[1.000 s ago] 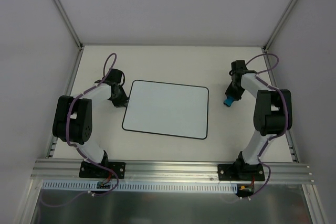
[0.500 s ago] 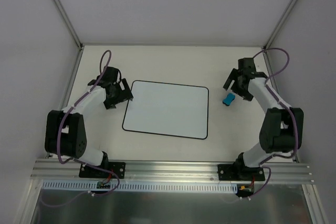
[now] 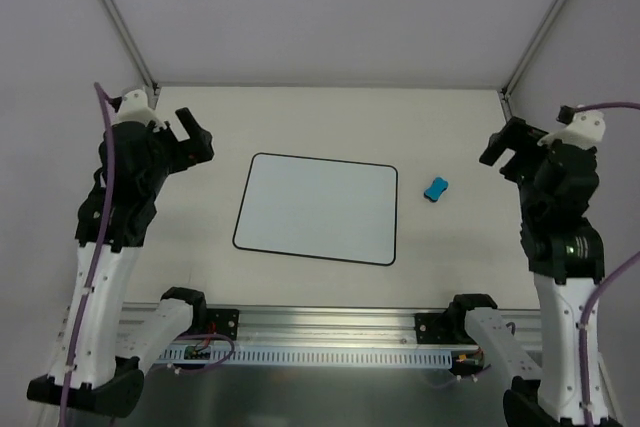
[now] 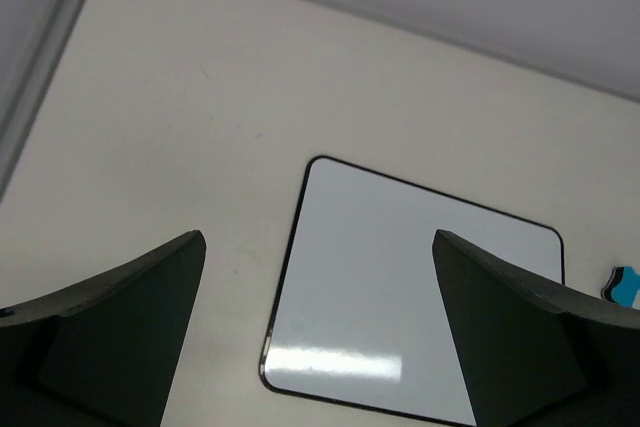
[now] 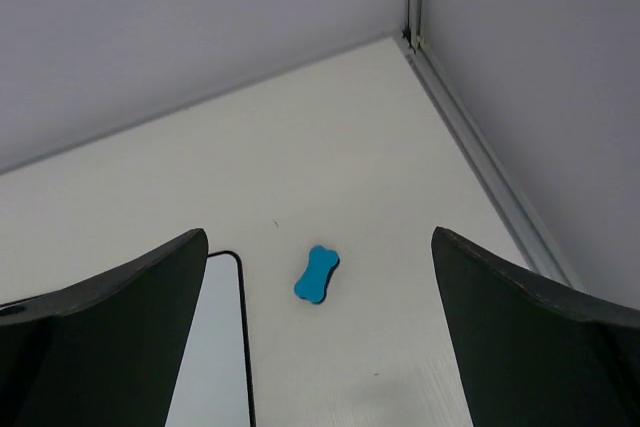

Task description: Erase the whiteboard

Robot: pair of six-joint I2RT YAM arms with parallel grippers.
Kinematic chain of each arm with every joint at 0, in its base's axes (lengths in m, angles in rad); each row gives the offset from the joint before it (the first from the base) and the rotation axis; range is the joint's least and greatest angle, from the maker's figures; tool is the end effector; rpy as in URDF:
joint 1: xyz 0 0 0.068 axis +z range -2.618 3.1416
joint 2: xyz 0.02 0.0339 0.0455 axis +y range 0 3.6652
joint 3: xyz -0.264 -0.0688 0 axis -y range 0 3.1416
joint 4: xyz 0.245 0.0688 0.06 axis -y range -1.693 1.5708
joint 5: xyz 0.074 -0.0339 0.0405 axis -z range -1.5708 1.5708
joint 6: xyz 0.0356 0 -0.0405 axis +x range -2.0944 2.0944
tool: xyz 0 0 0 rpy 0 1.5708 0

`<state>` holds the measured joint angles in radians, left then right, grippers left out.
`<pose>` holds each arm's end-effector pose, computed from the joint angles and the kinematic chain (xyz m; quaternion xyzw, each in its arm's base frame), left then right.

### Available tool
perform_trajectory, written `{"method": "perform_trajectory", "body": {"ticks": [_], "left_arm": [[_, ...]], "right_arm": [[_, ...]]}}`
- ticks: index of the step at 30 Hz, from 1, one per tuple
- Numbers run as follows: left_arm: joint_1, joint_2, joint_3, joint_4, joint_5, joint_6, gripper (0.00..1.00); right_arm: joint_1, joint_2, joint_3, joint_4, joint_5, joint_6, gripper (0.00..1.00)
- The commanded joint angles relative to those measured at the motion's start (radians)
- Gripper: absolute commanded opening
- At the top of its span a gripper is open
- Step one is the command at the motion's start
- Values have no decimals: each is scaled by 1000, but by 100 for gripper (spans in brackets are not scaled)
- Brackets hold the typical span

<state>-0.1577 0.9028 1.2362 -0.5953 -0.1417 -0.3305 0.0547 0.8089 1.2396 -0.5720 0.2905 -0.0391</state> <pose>0.1725 -0.0223 0.4293 -0.1112 0.7847 -0.0922 0.6028 0.1427 -0.0024 0.4461 0.0597 0.7509 -0.1043 0.6494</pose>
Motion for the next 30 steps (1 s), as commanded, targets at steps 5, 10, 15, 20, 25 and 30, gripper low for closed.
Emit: {"method": "perform_trajectory", "body": {"ticks": [5,10,15,20,25,30], "left_arm": [[-5,-212,104,-43,-42,159,99],[-5,-317,111,-46,-51,200,99],[-5,-404,109,-49,-65,212,99],[-5,-450,94,-52,-76,203,99],[-3,-470,75,-55,-93,206,99],[-3,-473,63,-55,-121,206,99]], "right_arm": [[-7,-221,75,-19,-74,-130,99],[-7,-316,81,-19,-106,-160,99],[-7,-388,57,-19,-125,-174,99],[-7,-402,34,-17,-140,-166,99],[-6,-402,37,-17,-145,-168,99],[-6,-398,38,-17,-140,-171,99]]}}
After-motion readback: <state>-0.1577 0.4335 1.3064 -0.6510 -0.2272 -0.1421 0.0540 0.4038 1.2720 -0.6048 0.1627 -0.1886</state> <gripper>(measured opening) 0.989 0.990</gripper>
